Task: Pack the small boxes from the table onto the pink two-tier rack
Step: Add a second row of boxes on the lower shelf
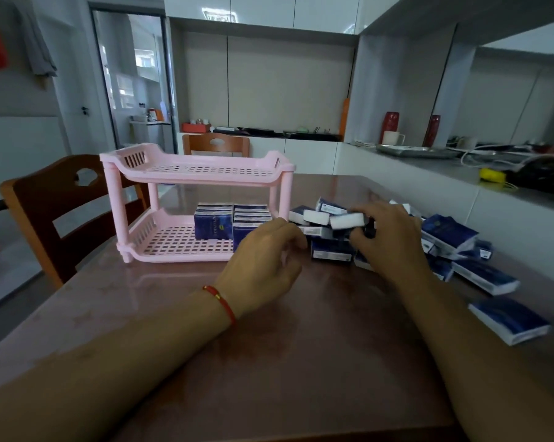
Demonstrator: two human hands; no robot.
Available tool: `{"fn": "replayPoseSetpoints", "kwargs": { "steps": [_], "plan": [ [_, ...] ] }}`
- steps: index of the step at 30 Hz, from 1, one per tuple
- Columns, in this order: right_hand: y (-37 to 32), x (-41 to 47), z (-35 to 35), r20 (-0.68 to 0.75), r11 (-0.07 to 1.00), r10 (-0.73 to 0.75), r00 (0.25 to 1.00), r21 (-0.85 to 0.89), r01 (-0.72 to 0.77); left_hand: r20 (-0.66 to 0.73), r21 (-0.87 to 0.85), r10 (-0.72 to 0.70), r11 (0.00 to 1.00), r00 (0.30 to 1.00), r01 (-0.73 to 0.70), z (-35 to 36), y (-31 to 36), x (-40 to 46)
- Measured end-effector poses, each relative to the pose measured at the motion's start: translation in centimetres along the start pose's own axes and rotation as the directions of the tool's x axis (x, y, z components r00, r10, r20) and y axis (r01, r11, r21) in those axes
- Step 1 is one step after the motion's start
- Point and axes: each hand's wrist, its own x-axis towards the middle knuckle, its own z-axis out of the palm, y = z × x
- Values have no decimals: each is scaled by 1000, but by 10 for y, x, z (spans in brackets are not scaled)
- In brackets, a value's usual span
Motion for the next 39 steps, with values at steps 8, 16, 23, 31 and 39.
{"fn": "replayPoseSetpoints", "kwargs": {
  "steps": [8,16,23,31,39],
  "plan": [
    [-40,-7,-11,85,803,-291,953,563,196,411,-861,-525,45,746,506,-1,37,8],
    [11,6,-16,237,981,26,971,180,-71,224,-644,-494,572,840,508,-1,1,0],
    [30,5,-16,536,998,61,842,-51,-40,144,-529,-380,751,914,395,4,-4,0],
    [-1,14,-19,343,534,271,899,723,-437,20,-459,-301,845,953,276,4,-5,2],
    [-10,8,1,452,448,157,878,760,-471,121,-441,-152,877,981,190,11,-15,1]
  ]
}}
